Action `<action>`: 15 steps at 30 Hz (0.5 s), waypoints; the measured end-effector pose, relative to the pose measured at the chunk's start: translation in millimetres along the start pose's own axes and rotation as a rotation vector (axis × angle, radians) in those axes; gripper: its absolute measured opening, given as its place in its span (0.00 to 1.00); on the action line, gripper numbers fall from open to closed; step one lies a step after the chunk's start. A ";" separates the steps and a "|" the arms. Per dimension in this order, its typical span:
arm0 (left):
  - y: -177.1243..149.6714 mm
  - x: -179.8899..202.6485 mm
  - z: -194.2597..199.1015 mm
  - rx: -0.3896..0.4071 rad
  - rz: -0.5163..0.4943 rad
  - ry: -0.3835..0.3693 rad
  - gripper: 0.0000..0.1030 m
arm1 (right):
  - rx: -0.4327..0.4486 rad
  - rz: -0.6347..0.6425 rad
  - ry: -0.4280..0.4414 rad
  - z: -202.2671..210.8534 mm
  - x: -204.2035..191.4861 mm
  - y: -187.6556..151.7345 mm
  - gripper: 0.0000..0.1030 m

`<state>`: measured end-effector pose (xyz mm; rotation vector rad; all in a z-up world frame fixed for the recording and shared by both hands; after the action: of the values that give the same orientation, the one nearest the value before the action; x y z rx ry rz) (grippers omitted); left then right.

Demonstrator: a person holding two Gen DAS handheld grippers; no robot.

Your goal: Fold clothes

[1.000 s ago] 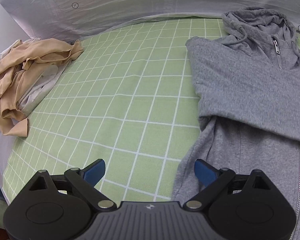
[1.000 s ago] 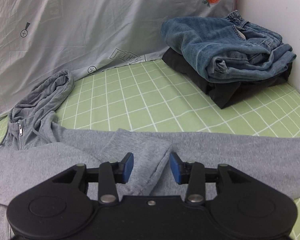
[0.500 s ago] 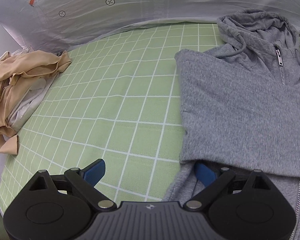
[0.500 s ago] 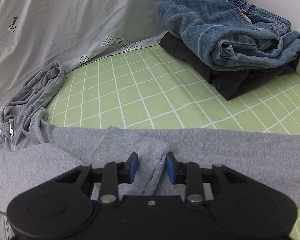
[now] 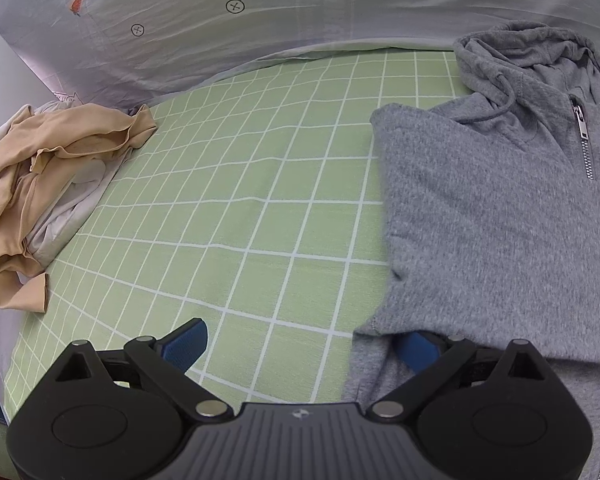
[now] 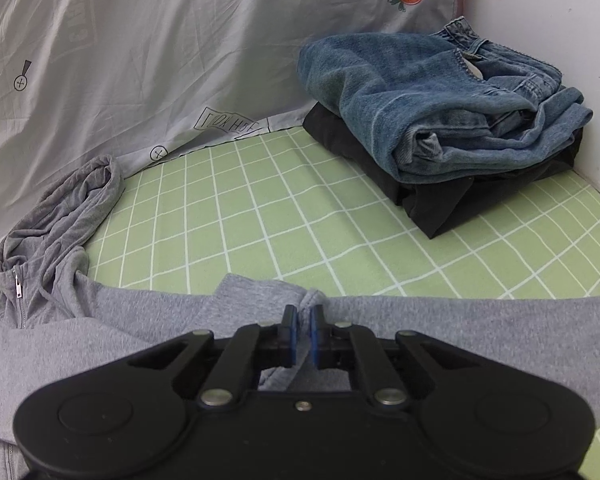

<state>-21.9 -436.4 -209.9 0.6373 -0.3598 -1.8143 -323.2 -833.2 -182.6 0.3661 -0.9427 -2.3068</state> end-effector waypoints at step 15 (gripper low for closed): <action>0.3 -4.1 -2.5 -0.001 0.037 -0.014 1.00 | -0.071 -0.037 -0.096 -7.3 31.8 -27.6 0.08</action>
<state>-19.3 -432.5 -210.8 0.6139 -0.3783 -1.7847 -356.5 -841.8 -208.0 0.2473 -0.9046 -2.4028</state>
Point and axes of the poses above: each gripper's, at about its wrist camera, not at the fingertips, and z roughly against the way its jaws point, x to its right, y to its top, the point moved 10 cm from there along -z, roughly the way its jaws point, and after that the axes turned 9 degrees about z, right-handed, at the moved point
